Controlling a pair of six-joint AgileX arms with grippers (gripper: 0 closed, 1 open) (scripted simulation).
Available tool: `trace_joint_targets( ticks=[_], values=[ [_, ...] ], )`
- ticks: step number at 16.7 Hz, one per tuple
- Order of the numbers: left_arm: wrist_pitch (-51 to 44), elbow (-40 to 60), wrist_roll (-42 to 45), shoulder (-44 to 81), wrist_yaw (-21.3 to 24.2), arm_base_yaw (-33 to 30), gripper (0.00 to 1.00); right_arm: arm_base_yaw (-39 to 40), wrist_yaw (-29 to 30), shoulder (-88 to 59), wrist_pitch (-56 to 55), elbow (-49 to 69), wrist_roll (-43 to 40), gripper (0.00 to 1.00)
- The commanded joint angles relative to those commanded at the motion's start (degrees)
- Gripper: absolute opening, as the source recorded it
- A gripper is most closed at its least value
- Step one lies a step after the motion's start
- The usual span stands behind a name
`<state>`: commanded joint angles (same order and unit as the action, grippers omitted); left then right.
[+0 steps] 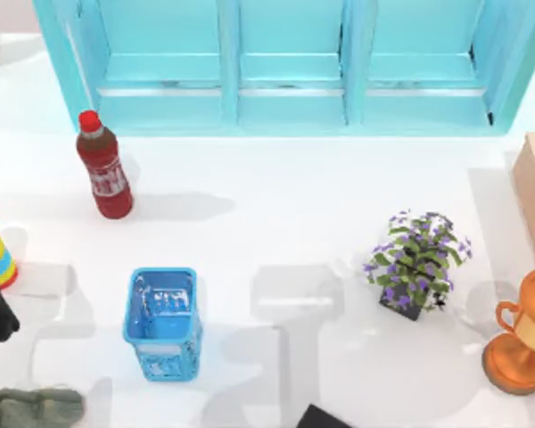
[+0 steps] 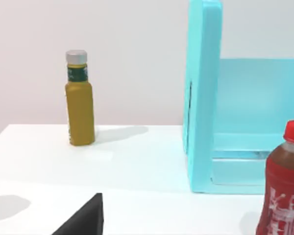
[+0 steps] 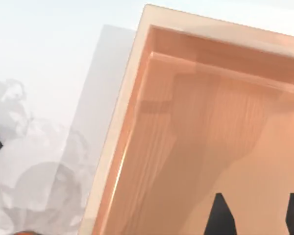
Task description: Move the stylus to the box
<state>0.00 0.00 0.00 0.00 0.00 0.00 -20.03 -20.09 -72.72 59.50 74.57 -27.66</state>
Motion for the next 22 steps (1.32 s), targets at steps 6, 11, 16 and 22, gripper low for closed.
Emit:
trace_joint_targets(
  ticks=[6, 11, 16, 22],
  values=[
    [0.0, 0.0, 0.0, 0.0, 0.0, 0.0, 1.0, -0.2, 0.1, -0.1, 0.2, -0.3, -0.1, 0.0],
    [0.0, 0.0, 0.0, 0.0, 0.0, 0.0, 1.0, 1.2, 0.8, -0.4, -8.8, -7.9, 1.2, 0.0],
    [0.0, 0.0, 0.0, 0.0, 0.0, 0.0, 1.0, 2.3, 1.4, -0.9, -15.1, -13.6, 2.2, 0.0],
    [0.0, 0.0, 0.0, 0.0, 0.0, 0.0, 1.0, 2.3, 1.4, -0.9, -15.1, -13.6, 2.2, 0.23]
  ],
)
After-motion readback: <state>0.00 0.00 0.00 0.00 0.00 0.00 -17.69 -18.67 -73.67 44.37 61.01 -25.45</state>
